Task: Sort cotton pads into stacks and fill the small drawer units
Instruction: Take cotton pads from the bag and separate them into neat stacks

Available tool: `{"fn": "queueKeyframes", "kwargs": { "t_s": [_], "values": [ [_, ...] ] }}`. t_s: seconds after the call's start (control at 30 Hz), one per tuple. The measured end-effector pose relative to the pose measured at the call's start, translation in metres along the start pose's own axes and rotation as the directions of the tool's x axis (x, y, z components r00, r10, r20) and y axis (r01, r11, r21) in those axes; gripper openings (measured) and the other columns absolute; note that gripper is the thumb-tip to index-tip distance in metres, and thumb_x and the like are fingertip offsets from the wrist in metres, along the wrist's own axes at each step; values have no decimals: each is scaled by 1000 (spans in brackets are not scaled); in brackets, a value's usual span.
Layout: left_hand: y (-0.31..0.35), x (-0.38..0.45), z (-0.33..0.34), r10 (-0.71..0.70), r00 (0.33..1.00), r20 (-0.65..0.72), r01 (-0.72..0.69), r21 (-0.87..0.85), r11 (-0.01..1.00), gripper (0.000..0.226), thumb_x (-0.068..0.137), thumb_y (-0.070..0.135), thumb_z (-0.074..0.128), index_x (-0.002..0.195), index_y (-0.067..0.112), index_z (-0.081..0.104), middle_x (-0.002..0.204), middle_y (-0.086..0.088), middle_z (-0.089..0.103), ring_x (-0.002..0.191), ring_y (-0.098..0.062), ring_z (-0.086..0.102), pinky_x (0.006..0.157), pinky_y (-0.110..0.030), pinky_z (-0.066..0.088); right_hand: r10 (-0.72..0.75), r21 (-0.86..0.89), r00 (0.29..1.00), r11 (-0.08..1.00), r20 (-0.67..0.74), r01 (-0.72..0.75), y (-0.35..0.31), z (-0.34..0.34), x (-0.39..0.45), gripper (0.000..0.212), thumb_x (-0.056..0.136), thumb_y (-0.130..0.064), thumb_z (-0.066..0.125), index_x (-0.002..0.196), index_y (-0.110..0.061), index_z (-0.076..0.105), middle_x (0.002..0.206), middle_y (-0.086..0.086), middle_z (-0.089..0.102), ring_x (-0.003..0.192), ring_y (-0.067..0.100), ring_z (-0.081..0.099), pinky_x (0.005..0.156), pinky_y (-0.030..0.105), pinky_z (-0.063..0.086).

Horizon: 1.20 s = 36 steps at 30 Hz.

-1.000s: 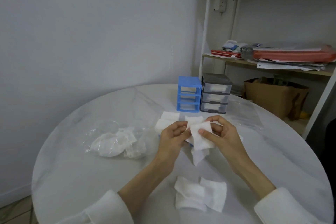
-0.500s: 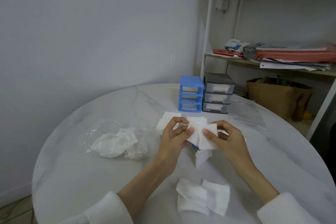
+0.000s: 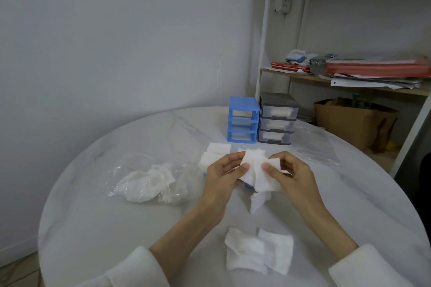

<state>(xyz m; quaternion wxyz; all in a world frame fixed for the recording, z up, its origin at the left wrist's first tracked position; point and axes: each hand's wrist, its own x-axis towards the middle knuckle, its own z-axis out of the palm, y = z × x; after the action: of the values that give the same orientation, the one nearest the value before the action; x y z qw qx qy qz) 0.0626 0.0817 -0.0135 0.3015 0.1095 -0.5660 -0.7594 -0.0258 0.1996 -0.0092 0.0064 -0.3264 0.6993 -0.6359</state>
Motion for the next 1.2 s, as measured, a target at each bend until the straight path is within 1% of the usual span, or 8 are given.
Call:
{"fn": "queueKeyframes", "kwargs": {
  "t_s": [0.2,0.4,0.57,0.7,0.8,0.97,1.07,1.2],
  "values": [
    [5,-1,1,-6,1000,-17,5,-56,998,18,87,0,59,100,9,68,84,4,74,77,-7,69,64,-17,53,-41,134,999,990,-34,45,-3,-5,1,13,85,-9,64,84,-21,59,91,-2,64,88,18,60,69,22,49],
    [4,0,-5,18,998,-67,-16,32,999,24,83,-4,63,100,14,68,97,-8,70,80,-10,67,69,-22,55,-61,281,993,956,-98,87,-12,-11,1,6,85,-9,61,86,-15,60,86,-7,65,73,-3,62,59,12,49],
    [2,-4,-1,31,999,-11,-30,79,996,35,84,-8,60,114,11,62,97,-12,70,81,-12,67,67,-19,53,-65,194,998,979,17,60,-6,-8,1,8,82,-11,66,86,-17,63,90,-4,67,85,11,63,68,17,51],
    [2,-5,1,4,1000,27,-4,32,999,32,88,-9,52,112,11,61,87,-4,73,80,-11,67,69,-20,54,-36,136,999,990,-9,37,0,-6,2,9,81,-12,68,86,-19,64,89,-4,68,87,16,63,73,28,53],
    [3,-6,4,-26,999,47,26,-1,1000,32,90,-11,45,109,11,61,77,3,72,73,-5,67,63,-17,53,-7,101,999,995,-37,11,2,-6,3,10,81,-13,69,88,-19,64,92,-1,68,88,18,63,74,32,53],
    [2,-6,6,-82,997,10,82,-37,996,25,94,1,47,101,15,66,91,-1,72,80,-9,68,63,-18,52,-8,63,997,998,-80,13,2,-5,2,9,81,-13,70,82,-19,63,85,-5,67,78,9,62,65,19,52],
    [4,-5,5,-102,995,6,102,-90,991,19,93,11,52,103,12,68,102,-5,70,87,-12,67,66,-20,54,5,53,998,999,-64,-1,2,-4,2,11,80,-12,70,77,-16,61,79,-7,66,72,5,61,61,19,51],
    [6,-8,3,-68,997,38,71,-65,995,22,85,5,62,107,9,65,89,-2,72,79,-11,68,67,-21,55,-17,26,998,999,-62,19,0,-2,0,13,80,-12,70,75,-16,59,78,-5,65,68,2,60,58,15,49]
  ]
}}
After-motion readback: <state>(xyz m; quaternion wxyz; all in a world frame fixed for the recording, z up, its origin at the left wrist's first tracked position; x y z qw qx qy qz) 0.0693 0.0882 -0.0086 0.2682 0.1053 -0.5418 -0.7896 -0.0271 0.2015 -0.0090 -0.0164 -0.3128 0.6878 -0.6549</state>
